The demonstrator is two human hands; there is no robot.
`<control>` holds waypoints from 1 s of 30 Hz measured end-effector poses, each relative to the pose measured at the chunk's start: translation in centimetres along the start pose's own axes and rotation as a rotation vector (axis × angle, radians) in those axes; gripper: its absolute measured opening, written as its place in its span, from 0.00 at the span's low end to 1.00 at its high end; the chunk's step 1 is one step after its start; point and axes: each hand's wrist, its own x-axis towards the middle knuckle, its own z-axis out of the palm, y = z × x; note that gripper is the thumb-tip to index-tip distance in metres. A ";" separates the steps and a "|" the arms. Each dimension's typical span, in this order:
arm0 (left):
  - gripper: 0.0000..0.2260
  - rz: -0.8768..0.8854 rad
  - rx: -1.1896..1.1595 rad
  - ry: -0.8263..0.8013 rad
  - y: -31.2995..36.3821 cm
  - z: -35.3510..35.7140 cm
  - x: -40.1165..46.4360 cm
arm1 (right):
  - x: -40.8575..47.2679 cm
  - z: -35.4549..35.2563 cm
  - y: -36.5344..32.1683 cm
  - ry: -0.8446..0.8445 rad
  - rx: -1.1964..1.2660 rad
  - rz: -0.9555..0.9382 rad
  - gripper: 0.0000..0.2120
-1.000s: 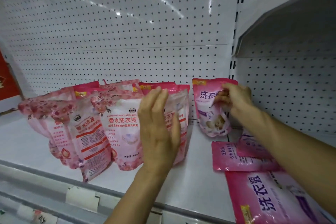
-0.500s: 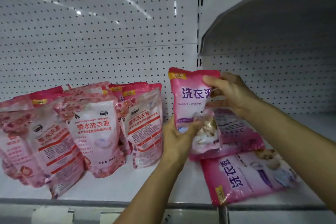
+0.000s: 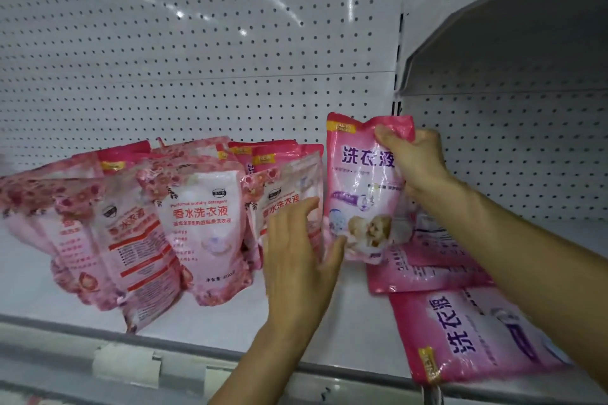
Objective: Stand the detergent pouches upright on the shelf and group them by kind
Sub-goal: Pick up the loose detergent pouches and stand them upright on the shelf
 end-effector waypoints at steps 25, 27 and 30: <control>0.22 -0.514 -0.267 -0.065 -5.0 1.5 0.1 | -6.9 -4.8 5.8 -1.046 -1.177 0.035 0.36; 0.24 -0.529 -0.299 -0.087 -4.8 1.7 0.1 | -7.9 -4.8 7.4 -0.974 -1.410 -0.183 0.28; 0.33 -0.462 -0.205 -0.014 -4.2 0.4 -1.4 | -8.8 -4.4 8.3 -0.698 -1.504 -0.560 0.15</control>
